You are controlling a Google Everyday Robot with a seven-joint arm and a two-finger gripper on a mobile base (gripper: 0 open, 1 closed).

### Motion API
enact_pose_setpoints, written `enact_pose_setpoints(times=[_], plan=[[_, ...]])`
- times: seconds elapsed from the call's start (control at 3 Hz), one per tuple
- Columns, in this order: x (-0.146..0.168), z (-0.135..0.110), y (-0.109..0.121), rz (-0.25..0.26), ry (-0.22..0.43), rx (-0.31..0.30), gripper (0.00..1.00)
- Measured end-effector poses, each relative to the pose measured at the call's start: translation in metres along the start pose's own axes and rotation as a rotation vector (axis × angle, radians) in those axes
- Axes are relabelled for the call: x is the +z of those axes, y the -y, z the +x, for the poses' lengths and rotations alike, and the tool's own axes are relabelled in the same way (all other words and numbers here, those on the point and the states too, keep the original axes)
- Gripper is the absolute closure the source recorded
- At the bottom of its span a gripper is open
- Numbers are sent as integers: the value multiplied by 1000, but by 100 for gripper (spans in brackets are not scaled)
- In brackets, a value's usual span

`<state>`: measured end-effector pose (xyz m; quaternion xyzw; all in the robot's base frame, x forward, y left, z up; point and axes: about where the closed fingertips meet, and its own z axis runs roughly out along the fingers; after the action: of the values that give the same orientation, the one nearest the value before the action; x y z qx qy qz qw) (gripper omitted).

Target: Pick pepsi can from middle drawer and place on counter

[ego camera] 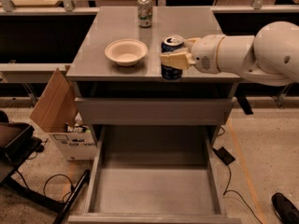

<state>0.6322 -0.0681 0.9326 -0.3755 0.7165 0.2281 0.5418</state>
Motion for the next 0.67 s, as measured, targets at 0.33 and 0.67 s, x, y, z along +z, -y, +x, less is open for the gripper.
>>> enact_pose_setpoints(times=[0.33,0.67], plan=[[1,-8,10,15,5,0,100],[1,-40,46,89,32,13,100]])
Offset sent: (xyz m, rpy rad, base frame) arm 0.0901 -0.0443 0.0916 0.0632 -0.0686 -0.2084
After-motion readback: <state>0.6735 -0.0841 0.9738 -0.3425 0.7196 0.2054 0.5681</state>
